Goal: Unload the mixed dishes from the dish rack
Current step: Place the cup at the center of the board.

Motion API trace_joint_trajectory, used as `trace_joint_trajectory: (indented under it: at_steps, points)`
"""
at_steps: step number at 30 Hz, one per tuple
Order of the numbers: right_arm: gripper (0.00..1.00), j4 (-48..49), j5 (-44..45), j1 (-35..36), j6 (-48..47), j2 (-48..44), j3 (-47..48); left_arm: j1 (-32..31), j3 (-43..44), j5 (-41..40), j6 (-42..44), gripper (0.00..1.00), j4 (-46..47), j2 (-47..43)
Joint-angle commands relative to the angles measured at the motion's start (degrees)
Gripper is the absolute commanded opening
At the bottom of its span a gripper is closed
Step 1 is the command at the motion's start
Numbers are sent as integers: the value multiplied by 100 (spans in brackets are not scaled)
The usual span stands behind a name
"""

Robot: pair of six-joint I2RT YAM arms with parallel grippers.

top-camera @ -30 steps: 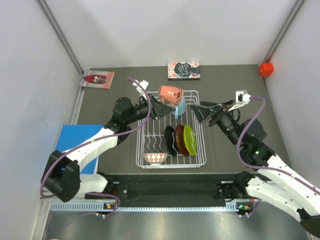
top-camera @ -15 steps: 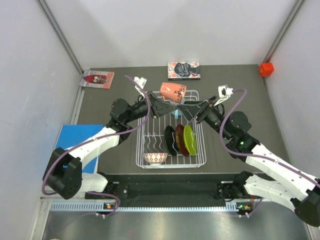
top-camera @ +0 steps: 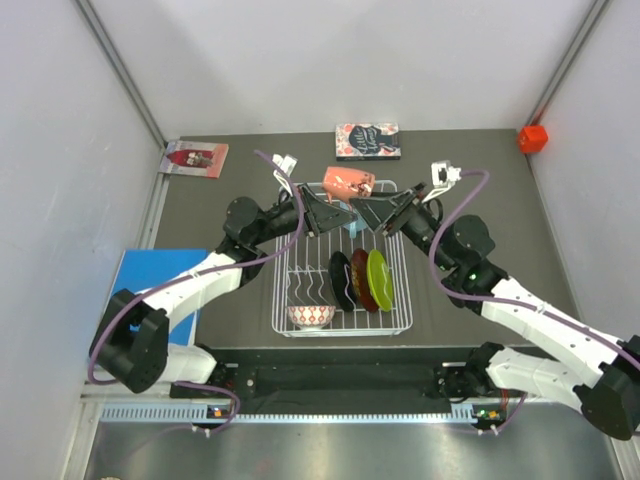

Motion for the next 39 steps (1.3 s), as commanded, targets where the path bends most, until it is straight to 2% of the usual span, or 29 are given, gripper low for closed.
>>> trace_joint_trajectory:
  at_steps: [1, 2, 4, 5, 6, 8, 9, 13, 14, 16, 17, 20, 22, 23, 25, 26, 27, 29, 30, 33, 36, 39]
  points:
    - [51, 393, -23, -58, -27, 134, 410, 4, 58, 69, -78, 0, 823, 0]
    - [42, 358, -23, -58, -45, 187, 463, 4, 58, 78, -95, 0, 831, 9]
    - [32, 262, -14, -58, -54, 222, 498, -5, 75, 95, -69, 0, 771, 17]
    - [20, 226, 4, -58, -71, 222, 498, -5, 84, 95, -52, 0, 692, 9]
    - [14, 139, 65, -58, -80, 214, 507, -5, 102, 95, 53, 0, 595, -17]
    - [0, -10, 188, -67, -194, 117, 533, -5, 163, 34, 220, 5, 141, -70]
    - [0, -229, 293, -67, -273, 82, 559, -5, 207, 8, 447, 9, -63, -157]
    - [0, -985, 934, -110, -747, -217, 823, 4, 628, -203, 1221, 42, -1425, -448]
    - [0, -1152, 1057, -119, -940, -348, 963, 4, 699, -395, 1371, 65, -1662, -509]
    - [0, -1635, 1435, -181, -1117, -524, 1130, 13, 848, -773, 1697, 79, -2445, -694]
    - [0, -2020, 1593, -198, -1257, -560, 1331, 21, 884, -1140, 1776, 99, -2699, -755]
    - [0, -2732, 2182, -304, -1503, -700, 1754, 74, 937, -1862, 1926, 99, -3544, -1028]
    - [0, -3330, 2980, -348, -1557, -596, 2278, 109, 919, -2618, 1883, 99, -4036, -1212]
    - [0, -4073, 3610, -400, -1600, -482, 2535, 109, 937, -2942, 1830, 99, -4212, -1257]
    - [0, -4973, 4193, -707, -1575, 121, 3454, 118, 1042, -3533, 1768, 99, -4737, -1336]
    - [0, -5838, 4596, -874, -1479, 369, 3756, 118, 1095, -3708, 1750, 99, -4932, -1362]
    - [0, -6221, 4644, -1389, -1408, 641, 4029, 118, 1182, -4050, 1672, 99, -5152, -1354]
    - [0, -6776, 4418, -2163, -980, 1214, 4356, 118, 1270, -4342, 1610, 99, -5680, -1336]
    - [0, -6753, 3659, -3037, -890, 1320, 4296, 118, 1340, -4430, 1566, 99, -5812, -1310]
    - [0, -6752, 2784, -4167, -564, 1838, 4093, 118, 1298, -4528, 1504, 99, -6164, -1344]
    - [0, -6867, 2817, -4661, -485, 2506, 4190, 118, 1183, -4589, 1460, 99, -6427, -1424]
    - [0, -6946, 2448, -5101, -344, 3007, 4172, 118, 1130, -4677, 1574, 99, -6753, -1520]
